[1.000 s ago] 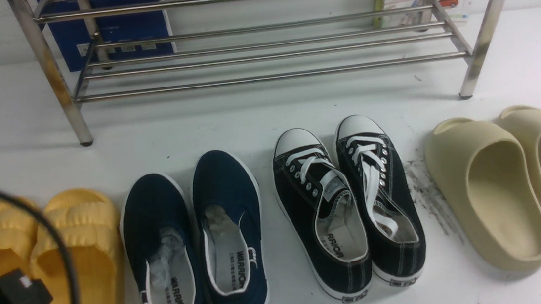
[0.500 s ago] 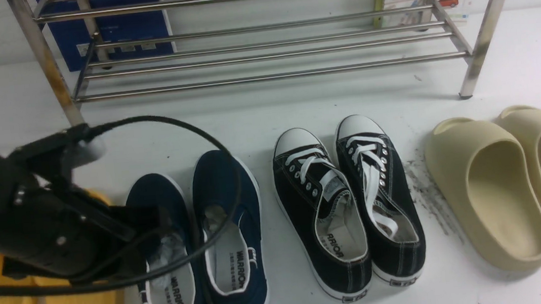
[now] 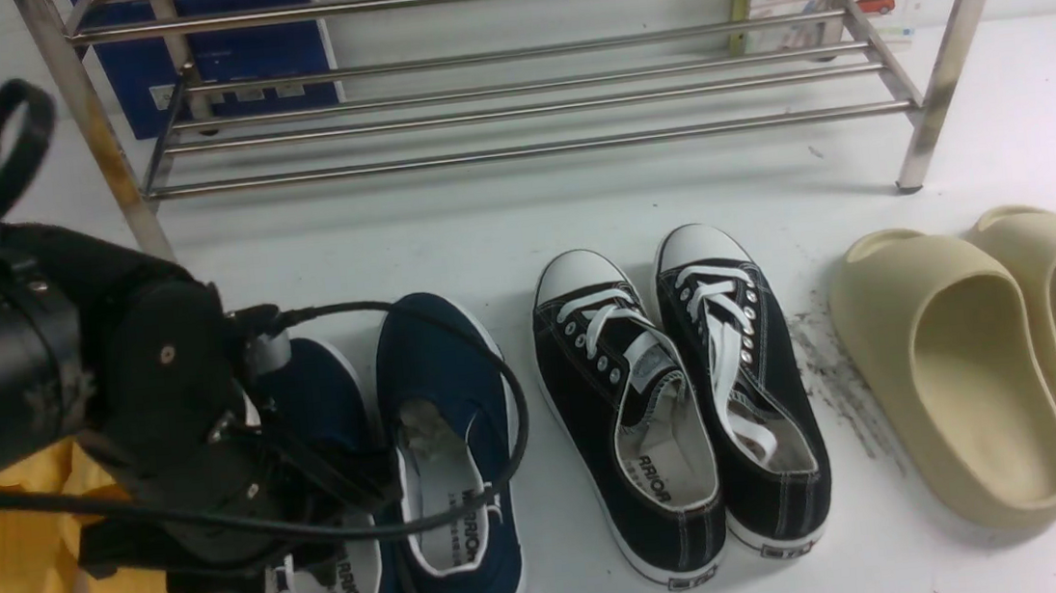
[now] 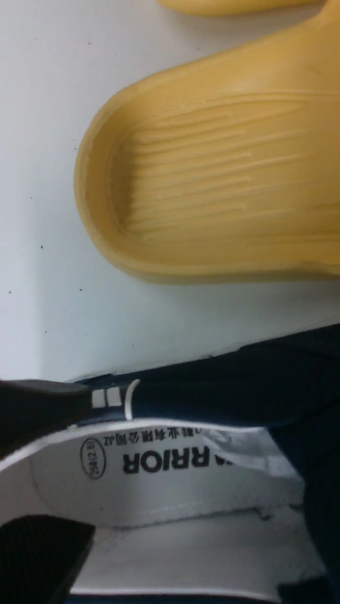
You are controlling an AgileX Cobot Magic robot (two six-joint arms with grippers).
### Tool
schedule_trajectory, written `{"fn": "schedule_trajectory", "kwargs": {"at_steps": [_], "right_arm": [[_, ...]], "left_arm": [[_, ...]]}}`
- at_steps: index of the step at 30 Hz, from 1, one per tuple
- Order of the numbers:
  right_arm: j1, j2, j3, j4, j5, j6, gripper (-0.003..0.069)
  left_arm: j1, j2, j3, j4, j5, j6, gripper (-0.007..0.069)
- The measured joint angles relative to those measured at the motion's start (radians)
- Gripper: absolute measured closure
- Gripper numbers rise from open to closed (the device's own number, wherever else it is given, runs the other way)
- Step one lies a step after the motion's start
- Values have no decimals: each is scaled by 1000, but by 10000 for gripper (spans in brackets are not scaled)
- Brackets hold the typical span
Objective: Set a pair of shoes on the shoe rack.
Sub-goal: Use the left arm to grab the shoe closest to it
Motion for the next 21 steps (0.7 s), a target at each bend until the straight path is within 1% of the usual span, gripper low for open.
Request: {"fn": "schedule_trajectory", "kwargs": {"at_steps": [3,6,8,12,14,15,17,18,21], "right_arm": [[0,0,0,0,0,0,419],[0,0,0,0,0,0,419],[0,0,0,0,0,0,419],[0,0,0,0,0,0,419],[0,0,0,0,0,0,419],[0,0,0,0,0,0,419],[0,0,0,0,0,0,419],[0,0,0,0,0,0,419],[0,0,0,0,0,0,419]], "left_arm": [[0,39,5,27,-19,-21,247],[0,86,11,61,-44,-55,258],[0,120,11,74,-72,-67,301],[0,153,11,83,-85,-81,429],[0,154,11,86,-84,-84,466],[0,154,11,89,-83,-87,523],[0,151,11,90,-79,-89,600],[0,146,11,90,-78,-89,611],[0,121,11,90,-73,-91,609]]}}
